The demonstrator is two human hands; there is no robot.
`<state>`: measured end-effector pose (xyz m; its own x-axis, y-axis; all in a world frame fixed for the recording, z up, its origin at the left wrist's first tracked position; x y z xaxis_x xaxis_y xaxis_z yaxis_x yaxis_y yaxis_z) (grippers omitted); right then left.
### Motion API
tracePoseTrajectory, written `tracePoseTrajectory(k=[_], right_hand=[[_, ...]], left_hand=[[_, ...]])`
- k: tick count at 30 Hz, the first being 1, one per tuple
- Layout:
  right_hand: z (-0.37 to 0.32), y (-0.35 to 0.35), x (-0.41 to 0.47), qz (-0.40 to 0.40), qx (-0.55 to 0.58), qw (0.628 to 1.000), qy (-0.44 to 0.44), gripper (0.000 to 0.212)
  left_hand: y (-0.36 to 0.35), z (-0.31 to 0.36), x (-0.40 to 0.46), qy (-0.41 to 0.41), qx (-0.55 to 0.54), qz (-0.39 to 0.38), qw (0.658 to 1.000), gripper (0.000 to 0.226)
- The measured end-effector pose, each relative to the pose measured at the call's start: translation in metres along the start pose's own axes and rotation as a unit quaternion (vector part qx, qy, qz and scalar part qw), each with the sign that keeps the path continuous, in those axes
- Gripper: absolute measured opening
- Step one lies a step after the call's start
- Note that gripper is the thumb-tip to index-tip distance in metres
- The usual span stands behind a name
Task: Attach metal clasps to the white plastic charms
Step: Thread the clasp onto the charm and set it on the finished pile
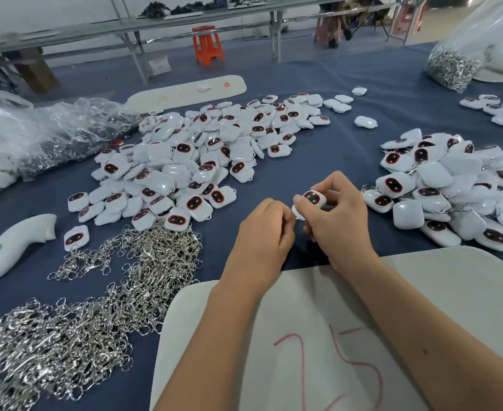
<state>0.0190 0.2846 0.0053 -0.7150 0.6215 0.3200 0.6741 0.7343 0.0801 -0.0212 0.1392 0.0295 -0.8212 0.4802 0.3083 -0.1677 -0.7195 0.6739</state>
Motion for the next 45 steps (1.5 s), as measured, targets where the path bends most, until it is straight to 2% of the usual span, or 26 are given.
tracePoseTrajectory(k=[10, 13, 18, 22, 27, 30, 37, 41, 45], right_hand=[[-0.026, 0.001, -0.005, 0.024, -0.099, 0.988, 0.119, 0.032], [-0.025, 0.0, -0.005, 0.013, -0.072, 0.992, 0.102, 0.031], [-0.011, 0.002, -0.004, 0.022, 0.055, 0.998, 0.026, 0.032], [-0.007, 0.001, -0.003, 0.02, 0.091, 0.996, 0.013, 0.03], [-0.005, 0.002, -0.002, 0.022, 0.117, 0.993, 0.01, 0.03], [-0.005, 0.0, -0.002, 0.016, 0.123, 0.992, 0.008, 0.03], [-0.008, -0.001, -0.001, -0.001, 0.115, 0.993, 0.018, 0.03], [-0.013, -0.004, -0.001, -0.023, 0.098, 0.994, 0.038, 0.028], [-0.018, -0.011, -0.002, -0.073, 0.113, 0.989, 0.056, 0.023]], left_hand=[[-0.004, -0.006, 0.001, 0.092, 0.036, 0.014, 0.995, 0.016], [-0.003, -0.006, 0.001, 0.101, 0.031, 0.029, 0.994, 0.014], [0.006, 0.006, 0.002, 0.041, 0.001, 0.068, 0.997, 0.015], [0.004, 0.003, 0.002, 0.028, -0.051, 0.048, 0.997, 0.014], [0.008, -0.003, 0.004, 0.011, -0.085, 0.032, 0.996, 0.008], [0.011, -0.007, 0.005, 0.009, -0.08, 0.046, 0.996, 0.015], [0.011, -0.011, 0.007, 0.009, -0.082, 0.055, 0.995, 0.013], [0.009, -0.013, 0.007, 0.024, -0.101, 0.027, 0.994, 0.016], [0.005, -0.025, 0.008, 0.075, -0.181, -0.033, 0.98, 0.018]])
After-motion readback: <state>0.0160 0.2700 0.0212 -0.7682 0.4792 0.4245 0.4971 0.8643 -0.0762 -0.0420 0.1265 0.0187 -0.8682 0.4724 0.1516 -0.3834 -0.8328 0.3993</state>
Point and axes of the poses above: each hand's wrist, its own x-axis towards the middle knuckle, its own y-axis out of the back of the hand, z = x × y, the point moved 9 cm from there along x, towards the middle knuckle, and after that the axes turned 9 degrees about y, right-handed, at the moved point
